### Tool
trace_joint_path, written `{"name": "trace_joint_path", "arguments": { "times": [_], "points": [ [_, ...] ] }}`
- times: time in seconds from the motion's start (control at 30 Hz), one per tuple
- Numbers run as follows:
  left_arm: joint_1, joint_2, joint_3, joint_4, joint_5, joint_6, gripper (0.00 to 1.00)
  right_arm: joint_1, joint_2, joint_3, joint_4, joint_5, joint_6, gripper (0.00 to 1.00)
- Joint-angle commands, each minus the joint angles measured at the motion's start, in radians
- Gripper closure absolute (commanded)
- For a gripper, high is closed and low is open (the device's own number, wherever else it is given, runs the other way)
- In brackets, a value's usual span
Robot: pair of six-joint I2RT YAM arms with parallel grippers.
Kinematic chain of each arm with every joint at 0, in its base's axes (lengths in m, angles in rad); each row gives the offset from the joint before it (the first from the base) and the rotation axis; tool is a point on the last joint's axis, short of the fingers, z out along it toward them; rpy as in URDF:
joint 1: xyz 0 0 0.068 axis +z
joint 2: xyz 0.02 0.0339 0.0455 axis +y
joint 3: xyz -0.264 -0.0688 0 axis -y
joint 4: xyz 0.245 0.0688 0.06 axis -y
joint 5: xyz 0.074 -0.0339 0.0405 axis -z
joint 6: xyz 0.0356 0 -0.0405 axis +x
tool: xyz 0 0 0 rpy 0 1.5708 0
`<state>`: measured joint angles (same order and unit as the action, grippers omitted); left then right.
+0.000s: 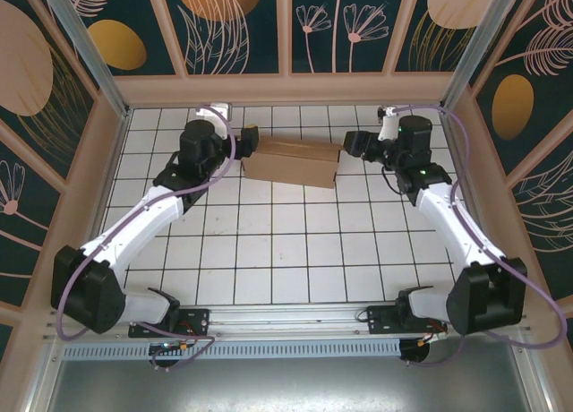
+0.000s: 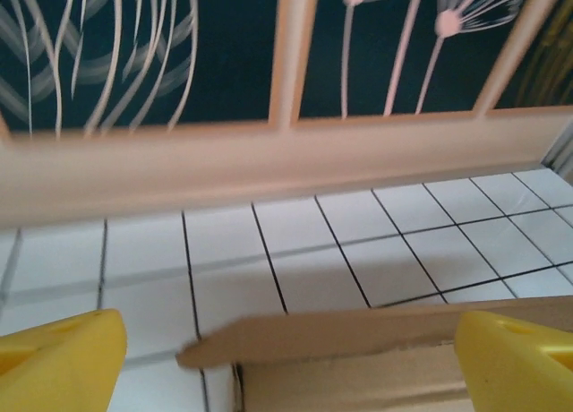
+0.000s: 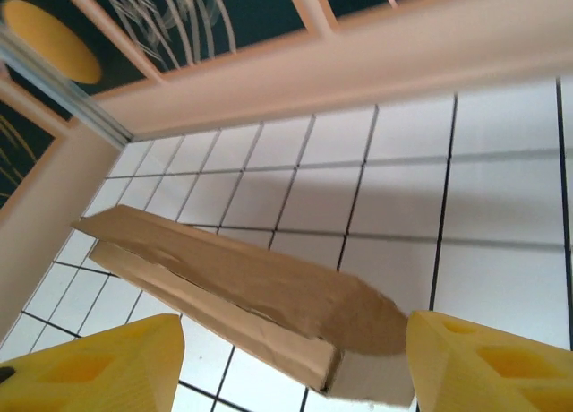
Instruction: Fold the paper box
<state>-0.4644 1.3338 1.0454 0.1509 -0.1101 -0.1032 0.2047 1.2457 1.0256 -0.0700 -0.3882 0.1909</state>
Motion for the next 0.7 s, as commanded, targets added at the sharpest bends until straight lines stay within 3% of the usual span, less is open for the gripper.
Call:
{"name": "trace_joint_path", "arguments": {
  "times": [0.0,0.07,0.13,0.23,0.3,0.4,0.53,0.67],
  "points": [
    [0.024,-0.019,-0.049,0.168,0.117,0.432,0.05,0.013,-0.070,-0.015,0.126,-0.078,-0.213,0.44],
    [0.098,0.013,0.002,0.103,0.282,0.462,0.11,0.012,-0.093,-0.050,0.225,-0.177,-0.246,0.49],
    [0.211,0.015,0.009,0.144,0.556,0.481,0.17,0.015,-0.111,-0.090,0.334,-0.286,-0.343,0.50],
    [0.300,0.051,0.028,0.202,0.759,0.583,0.19,0.025,-0.126,-0.115,0.373,-0.277,-0.478,0.51],
    [0.312,0.103,0.096,0.065,0.794,0.741,0.21,0.026,-0.118,-0.094,0.314,-0.275,-0.575,0.51],
    [0.326,0.169,0.146,-0.049,0.830,0.866,0.23,0.027,-0.112,-0.073,0.253,-0.260,-0.665,0.52],
    [0.330,0.224,0.201,-0.214,0.835,1.037,0.30,0.044,-0.160,-0.136,0.299,-0.205,-0.639,0.56],
    [0.331,0.260,0.202,-0.248,0.827,1.099,0.31,0.093,-0.230,-0.212,0.293,-0.091,-0.599,0.57]
  ]
}}
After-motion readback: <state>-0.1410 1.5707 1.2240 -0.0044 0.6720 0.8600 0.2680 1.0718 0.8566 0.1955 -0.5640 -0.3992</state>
